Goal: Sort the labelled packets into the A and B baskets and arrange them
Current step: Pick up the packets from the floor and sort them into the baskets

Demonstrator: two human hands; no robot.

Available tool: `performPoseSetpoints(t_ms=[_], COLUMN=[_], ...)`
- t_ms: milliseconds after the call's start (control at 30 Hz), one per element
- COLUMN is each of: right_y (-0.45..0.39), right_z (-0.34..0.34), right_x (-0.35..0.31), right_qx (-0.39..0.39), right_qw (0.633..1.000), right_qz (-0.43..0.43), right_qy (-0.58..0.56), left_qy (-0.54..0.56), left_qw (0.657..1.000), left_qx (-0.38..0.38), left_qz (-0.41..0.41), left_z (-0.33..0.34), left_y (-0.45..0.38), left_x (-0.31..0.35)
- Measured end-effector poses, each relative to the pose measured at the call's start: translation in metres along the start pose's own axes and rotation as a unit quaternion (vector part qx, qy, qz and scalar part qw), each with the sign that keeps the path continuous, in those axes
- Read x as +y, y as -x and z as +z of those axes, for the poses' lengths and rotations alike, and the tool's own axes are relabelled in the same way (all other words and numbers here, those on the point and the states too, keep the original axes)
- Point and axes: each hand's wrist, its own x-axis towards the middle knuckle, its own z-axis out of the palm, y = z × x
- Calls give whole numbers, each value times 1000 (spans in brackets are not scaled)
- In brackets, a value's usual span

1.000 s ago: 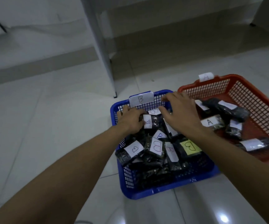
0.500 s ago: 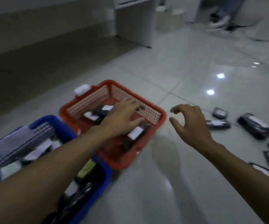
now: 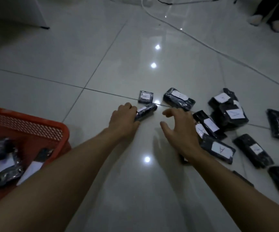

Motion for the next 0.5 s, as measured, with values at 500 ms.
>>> performPoseSetpoints(t_ms=[500], right_y=[-141], right_z=[60], right_x=[-37], right_qx=[-208], right_qw=[974], right_qz=[47], right_qy=[77], left_qy=[96], left_qw=[985], left_qx=[140], left_qz=[-42], left_z=[-31], left_y=[87], left_x=[-59])
